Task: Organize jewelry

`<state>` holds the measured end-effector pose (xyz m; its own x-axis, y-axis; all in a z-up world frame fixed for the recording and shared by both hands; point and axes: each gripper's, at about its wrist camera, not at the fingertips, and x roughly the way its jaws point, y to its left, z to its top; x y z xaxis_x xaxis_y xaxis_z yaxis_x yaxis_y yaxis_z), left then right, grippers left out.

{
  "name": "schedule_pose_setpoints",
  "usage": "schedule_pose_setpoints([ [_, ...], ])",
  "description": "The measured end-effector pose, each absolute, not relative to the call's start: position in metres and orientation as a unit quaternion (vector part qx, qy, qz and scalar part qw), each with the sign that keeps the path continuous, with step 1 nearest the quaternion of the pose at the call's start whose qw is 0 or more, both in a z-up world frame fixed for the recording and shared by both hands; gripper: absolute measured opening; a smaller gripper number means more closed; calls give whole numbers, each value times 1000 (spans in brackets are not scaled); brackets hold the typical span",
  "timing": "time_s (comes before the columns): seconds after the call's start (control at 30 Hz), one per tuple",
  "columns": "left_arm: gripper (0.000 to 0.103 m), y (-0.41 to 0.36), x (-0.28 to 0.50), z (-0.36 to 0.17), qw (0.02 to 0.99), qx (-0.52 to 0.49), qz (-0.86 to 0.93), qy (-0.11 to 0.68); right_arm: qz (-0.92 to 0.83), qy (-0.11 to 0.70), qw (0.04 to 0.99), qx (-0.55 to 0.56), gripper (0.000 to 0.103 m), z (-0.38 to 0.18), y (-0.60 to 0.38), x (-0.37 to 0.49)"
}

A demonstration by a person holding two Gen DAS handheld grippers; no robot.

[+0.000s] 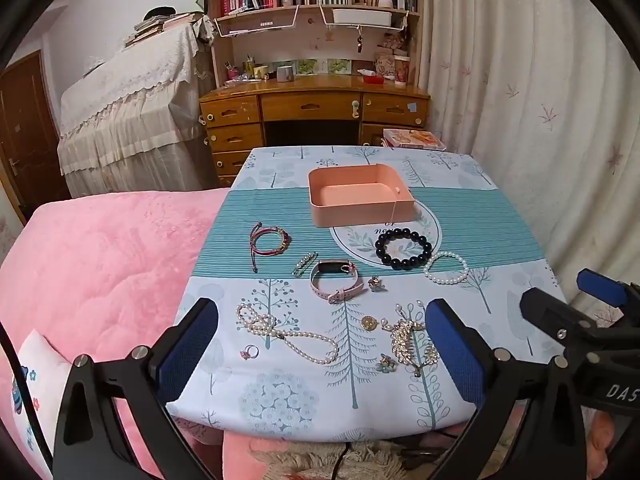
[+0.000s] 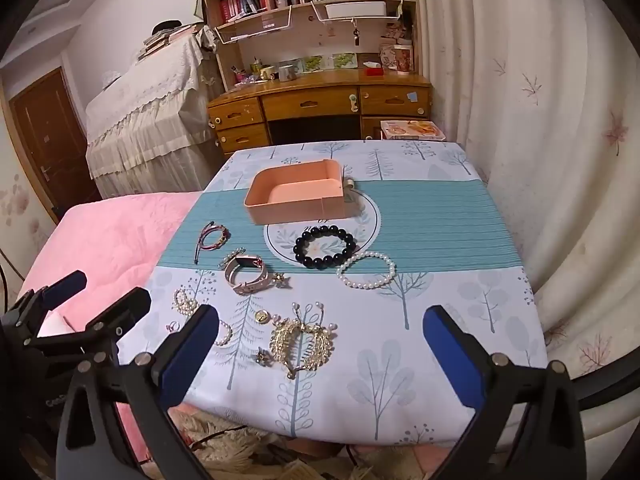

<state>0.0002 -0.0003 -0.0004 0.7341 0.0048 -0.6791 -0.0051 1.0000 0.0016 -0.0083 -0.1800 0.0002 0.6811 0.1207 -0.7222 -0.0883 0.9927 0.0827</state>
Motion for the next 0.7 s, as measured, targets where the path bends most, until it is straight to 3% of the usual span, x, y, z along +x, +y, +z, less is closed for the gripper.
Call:
schedule_pose_setpoints([
  [0.7, 102, -2, 14, -6, 923, -24, -8, 384, 46, 400, 915, 9, 102, -3, -179, 2],
])
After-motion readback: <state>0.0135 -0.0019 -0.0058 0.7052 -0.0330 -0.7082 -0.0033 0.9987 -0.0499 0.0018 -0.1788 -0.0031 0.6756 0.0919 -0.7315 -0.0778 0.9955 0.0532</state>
